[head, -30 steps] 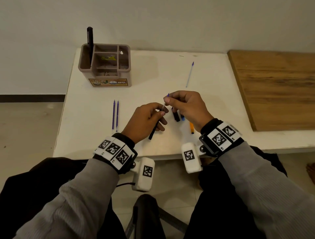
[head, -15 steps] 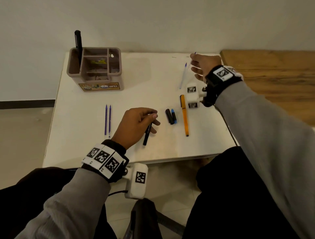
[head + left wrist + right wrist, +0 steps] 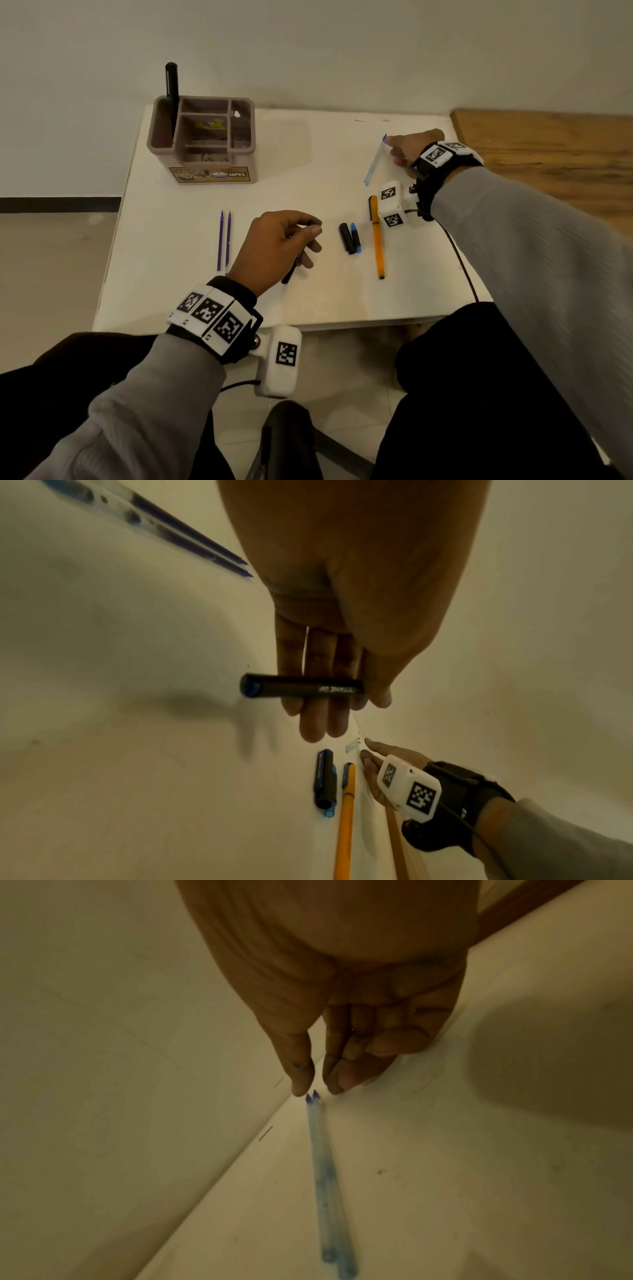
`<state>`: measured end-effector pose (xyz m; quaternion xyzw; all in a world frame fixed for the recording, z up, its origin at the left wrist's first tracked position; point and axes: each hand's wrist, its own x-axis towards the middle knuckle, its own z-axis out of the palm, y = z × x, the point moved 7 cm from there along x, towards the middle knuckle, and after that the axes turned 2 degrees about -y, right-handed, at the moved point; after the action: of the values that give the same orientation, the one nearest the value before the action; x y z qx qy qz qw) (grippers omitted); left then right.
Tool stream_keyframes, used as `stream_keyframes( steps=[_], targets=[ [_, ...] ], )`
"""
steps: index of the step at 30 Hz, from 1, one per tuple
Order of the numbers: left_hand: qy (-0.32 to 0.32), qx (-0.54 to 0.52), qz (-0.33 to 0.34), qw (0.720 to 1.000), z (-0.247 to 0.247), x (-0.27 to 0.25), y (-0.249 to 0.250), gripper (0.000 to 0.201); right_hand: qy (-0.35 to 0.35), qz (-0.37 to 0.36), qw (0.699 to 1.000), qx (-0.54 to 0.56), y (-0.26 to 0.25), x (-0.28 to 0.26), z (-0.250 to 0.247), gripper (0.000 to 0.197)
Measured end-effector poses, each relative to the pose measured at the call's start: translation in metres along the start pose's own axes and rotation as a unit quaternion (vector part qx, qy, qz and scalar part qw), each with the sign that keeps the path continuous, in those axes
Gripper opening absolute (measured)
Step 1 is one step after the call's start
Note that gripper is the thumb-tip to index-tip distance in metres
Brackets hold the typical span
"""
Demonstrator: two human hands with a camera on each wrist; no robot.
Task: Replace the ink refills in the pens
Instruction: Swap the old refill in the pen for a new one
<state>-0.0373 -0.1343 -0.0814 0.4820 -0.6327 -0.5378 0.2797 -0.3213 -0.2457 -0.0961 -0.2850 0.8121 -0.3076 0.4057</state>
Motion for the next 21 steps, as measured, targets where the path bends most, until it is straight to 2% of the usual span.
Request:
stream_keyframes(
  steps=[5,8,12,14,18,21],
  targets=[
    [0.019,0.004,0.005,1.000,-0.013,-0.009,0.012,0.019,-0.015,-0.023,0.999,0.035,-0.003,-0.044,0.012,0.025],
    [0.043,0.011,-0.007,0.999,-0.030,-0.018,0.010,0.019,-0.078,-0.060,0.995,0.029,-0.007,-0.094,0.042,0.023],
    [0.139,0.021,-0.022,0.990,-0.075,-0.034,0.000,0.019,-0.200,-0.086,0.975,-0.035,-0.005,-0.155,0.114,0.027],
    [0.193,0.028,-0.028,0.980,-0.098,-0.046,-0.009,0.015,-0.234,-0.090,0.964,-0.086,-0.002,-0.171,0.154,0.026],
    [0.248,0.036,-0.061,0.966,-0.126,-0.067,-0.028,0.017,-0.240,-0.089,0.957,-0.138,0.004,-0.181,0.204,0.030],
    [0.252,0.043,-0.090,0.963,-0.132,-0.072,-0.042,0.019,-0.185,-0.125,0.956,-0.192,0.003,-0.174,0.219,0.041]
  ],
)
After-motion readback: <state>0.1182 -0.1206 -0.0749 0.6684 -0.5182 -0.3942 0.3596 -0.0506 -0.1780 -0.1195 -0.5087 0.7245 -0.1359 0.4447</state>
